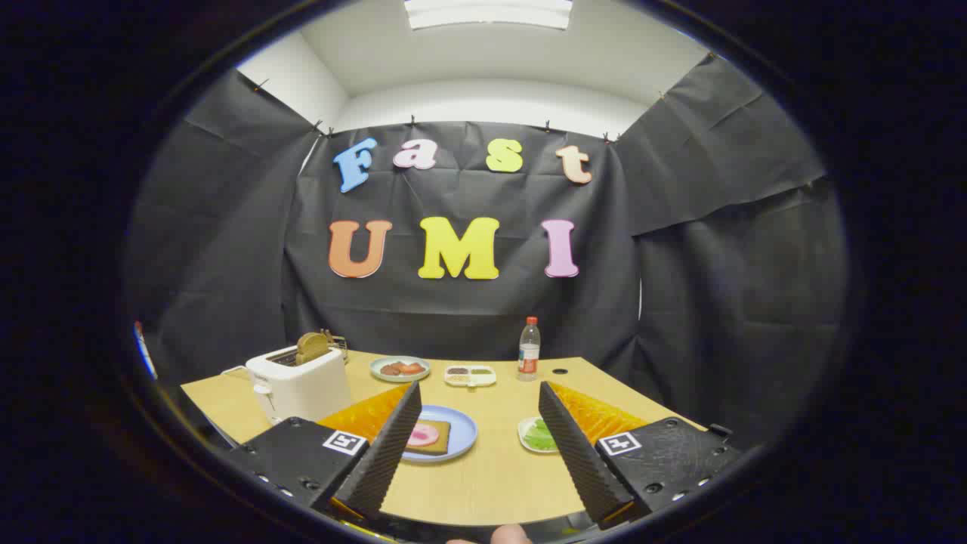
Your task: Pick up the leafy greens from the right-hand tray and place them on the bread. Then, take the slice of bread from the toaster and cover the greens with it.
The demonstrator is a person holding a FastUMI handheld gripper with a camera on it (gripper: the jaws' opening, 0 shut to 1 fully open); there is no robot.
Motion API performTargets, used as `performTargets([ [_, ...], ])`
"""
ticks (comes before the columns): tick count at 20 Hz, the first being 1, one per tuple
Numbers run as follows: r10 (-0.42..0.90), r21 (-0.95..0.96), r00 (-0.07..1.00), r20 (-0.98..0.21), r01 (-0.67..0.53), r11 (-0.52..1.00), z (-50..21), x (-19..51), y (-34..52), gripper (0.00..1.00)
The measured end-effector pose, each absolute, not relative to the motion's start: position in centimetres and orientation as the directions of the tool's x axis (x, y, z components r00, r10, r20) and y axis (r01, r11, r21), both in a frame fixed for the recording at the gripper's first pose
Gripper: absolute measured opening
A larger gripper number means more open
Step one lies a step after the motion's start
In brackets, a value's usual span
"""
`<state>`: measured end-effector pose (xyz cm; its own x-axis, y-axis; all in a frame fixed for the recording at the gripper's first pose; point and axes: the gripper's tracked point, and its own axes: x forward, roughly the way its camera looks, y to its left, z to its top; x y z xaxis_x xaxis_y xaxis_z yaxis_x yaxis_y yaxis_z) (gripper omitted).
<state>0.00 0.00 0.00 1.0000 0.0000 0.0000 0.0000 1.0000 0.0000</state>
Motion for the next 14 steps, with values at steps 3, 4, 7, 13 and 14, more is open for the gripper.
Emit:
performTargets([
  [3, 0.005, -0.02, 1.0, 0.007, -0.005, 1.0, 0.27, 0.22, 0.5, 0.95],
  [4, 0.008, -0.024, 1.0, 0.008, -0.008, 1.0, 0.36, 0.26, 0.73, 0.95],
  [7, 0.011, -0.026, 1.0, 0.012, -0.011, 1.0, 0.41, 0.32, 0.89, 0.95],
  [13, 0.012, -0.027, 1.0, 0.016, -0.012, 1.0, 0.55, 0.46, 0.86, 0.95],
  [14, 0.013, -0.028, 1.0, 0.011, -0.013, 1.0, 0.36, 0.55, 0.88, 0.95],
])
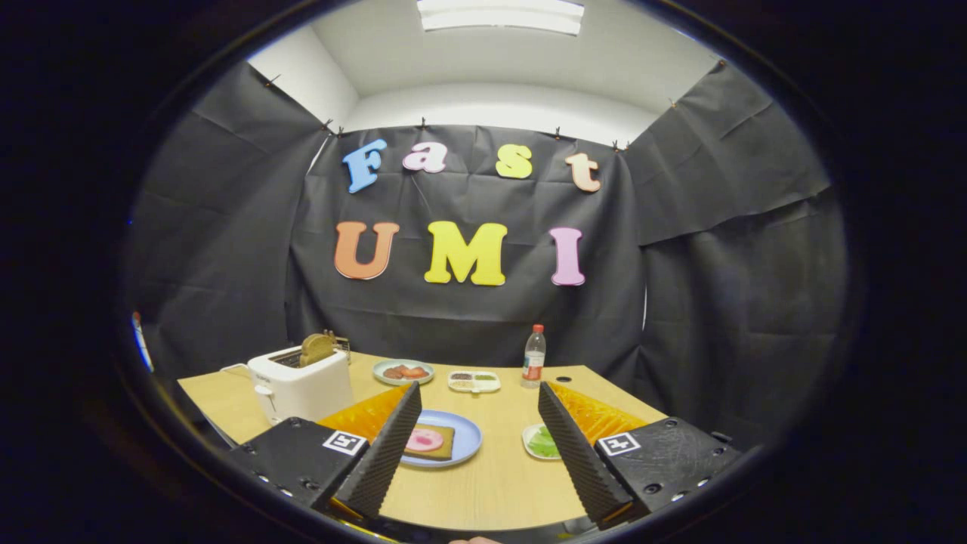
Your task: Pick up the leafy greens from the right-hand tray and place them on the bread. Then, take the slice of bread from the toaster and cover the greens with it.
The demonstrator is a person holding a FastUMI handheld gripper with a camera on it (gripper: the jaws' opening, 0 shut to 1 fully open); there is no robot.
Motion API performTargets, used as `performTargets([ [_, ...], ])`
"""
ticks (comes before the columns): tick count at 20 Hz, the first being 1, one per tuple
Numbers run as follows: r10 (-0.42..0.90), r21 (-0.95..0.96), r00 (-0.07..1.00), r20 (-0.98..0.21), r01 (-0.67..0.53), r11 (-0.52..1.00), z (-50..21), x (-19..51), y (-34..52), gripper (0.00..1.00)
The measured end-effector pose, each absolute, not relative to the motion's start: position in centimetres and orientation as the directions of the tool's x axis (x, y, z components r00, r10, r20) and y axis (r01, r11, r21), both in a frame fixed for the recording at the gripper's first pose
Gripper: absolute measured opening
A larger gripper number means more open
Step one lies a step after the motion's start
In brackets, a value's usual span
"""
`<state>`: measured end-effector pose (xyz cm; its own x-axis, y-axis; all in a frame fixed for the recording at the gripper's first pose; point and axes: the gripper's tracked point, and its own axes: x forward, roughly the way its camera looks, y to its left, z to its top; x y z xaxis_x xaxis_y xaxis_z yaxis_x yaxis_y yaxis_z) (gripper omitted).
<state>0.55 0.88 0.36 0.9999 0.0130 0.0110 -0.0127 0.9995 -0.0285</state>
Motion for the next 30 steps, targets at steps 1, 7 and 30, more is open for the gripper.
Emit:
performTargets([
  [1, 0.014, -0.029, 1.0, 0.009, -0.014, 0.999, 0.4, 0.6, 0.8, 0.95],
  [7, 0.034, -0.008, 0.999, 0.003, -0.034, 0.999, 0.4, 0.6, 0.8, 0.95],
  [30, -0.034, -0.013, 0.999, -0.01, 0.034, 0.999, 1.3, 4.8, -10.3, 0.95],
])
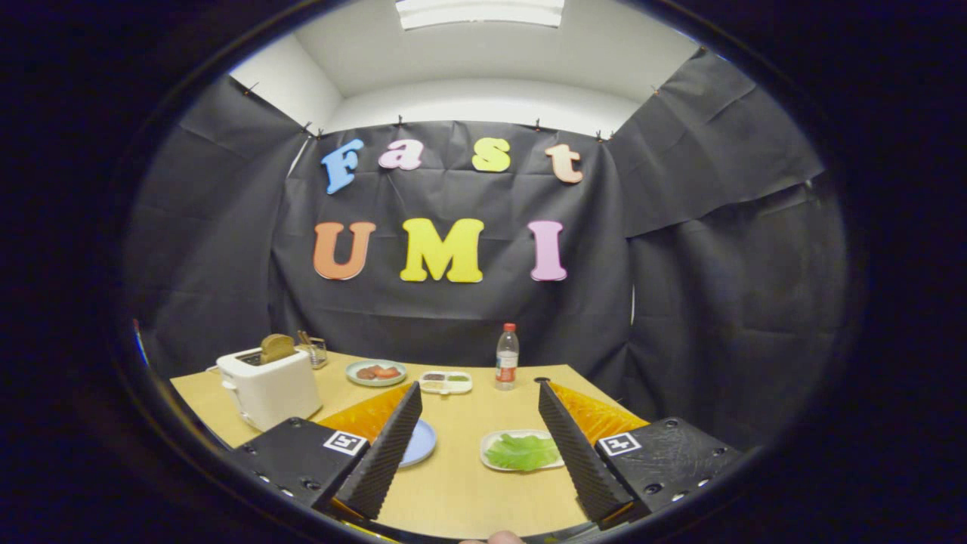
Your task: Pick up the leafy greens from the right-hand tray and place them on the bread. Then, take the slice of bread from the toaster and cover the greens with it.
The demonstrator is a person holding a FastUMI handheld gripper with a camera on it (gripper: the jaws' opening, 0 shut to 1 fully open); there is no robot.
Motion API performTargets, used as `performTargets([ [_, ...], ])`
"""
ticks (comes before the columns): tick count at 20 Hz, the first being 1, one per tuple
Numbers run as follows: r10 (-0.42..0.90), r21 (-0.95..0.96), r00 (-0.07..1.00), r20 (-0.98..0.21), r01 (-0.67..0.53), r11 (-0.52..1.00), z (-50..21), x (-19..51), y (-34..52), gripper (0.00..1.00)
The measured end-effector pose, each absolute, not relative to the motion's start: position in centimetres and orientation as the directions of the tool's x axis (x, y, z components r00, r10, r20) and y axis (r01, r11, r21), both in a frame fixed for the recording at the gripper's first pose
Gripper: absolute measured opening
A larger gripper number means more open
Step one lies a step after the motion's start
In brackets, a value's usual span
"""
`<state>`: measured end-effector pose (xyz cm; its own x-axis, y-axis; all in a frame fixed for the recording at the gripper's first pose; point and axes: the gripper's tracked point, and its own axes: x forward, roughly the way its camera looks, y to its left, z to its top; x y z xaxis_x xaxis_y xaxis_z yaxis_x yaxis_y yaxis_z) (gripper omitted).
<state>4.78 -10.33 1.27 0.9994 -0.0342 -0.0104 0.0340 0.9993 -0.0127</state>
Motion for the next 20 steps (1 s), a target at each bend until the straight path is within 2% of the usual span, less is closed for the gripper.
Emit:
performTargets([
  [4, -0.028, -0.034, 0.996, -0.082, 0.025, 0.999, -0.6, 8.1, -13.1, 0.95],
  [8, 0.014, -0.03, 0.969, -0.246, -0.022, 0.999, -5.3, 13.0, -14.2, 0.95],
  [14, 0.042, -0.025, 0.872, -0.487, -0.062, 0.998, -14.1, 19.2, -14.7, 0.96],
  [20, 0.034, -0.028, 0.792, -0.61, -0.064, 0.998, -18.6, 22.4, -14.6, 0.96],
])
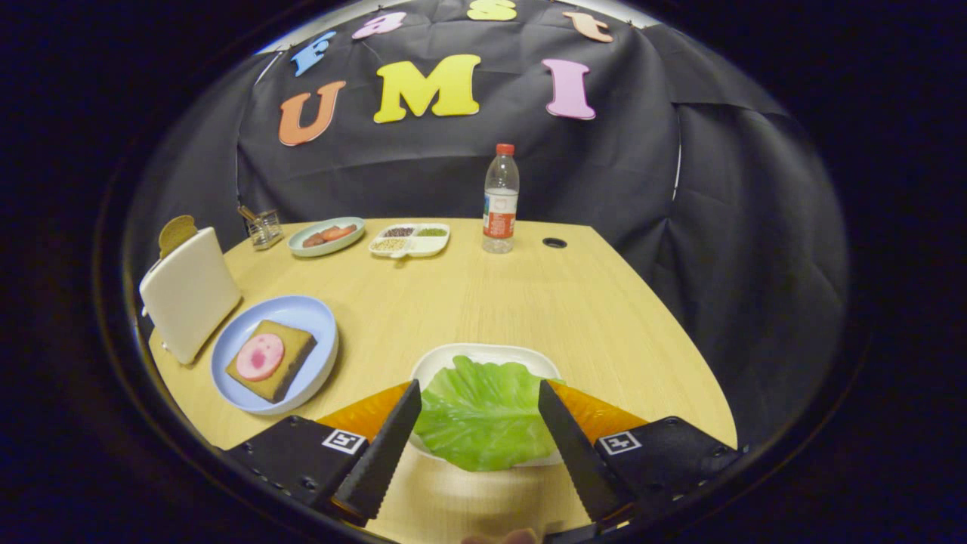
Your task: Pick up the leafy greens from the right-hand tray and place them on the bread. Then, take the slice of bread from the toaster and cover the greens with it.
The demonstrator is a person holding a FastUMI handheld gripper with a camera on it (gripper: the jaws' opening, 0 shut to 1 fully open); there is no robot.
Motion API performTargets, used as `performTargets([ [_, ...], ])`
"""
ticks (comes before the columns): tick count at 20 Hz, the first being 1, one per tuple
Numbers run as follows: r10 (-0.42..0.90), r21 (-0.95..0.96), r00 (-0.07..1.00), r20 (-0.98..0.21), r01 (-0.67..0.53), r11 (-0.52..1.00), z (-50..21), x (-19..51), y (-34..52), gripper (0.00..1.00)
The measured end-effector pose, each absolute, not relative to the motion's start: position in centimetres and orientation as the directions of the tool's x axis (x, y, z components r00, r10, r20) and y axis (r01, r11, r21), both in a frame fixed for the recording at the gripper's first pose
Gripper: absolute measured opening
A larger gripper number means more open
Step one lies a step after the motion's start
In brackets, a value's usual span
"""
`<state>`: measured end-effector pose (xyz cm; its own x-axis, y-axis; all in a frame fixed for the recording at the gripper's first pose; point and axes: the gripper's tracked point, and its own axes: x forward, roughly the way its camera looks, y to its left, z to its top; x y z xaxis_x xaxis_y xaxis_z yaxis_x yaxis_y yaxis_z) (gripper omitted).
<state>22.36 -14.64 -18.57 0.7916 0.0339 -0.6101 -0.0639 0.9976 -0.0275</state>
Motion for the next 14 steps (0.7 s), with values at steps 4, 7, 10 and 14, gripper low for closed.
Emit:
performTargets([
  [4, 0.03, -0.037, 0.756, -0.654, -0.072, 0.997, -20.4, 23.3, -14.7, 0.96],
  [7, 0.026, -0.042, 0.734, -0.678, -0.074, 0.996, -21.8, 23.6, -14.8, 0.96],
  [10, 0.045, -0.011, 0.727, -0.685, -0.072, 0.997, -22.2, 23.4, -14.9, 0.97],
  [14, 0.08, 0.022, 0.72, -0.69, -0.09, 0.996, -22.3, 23.4, -14.4, 0.96],
])
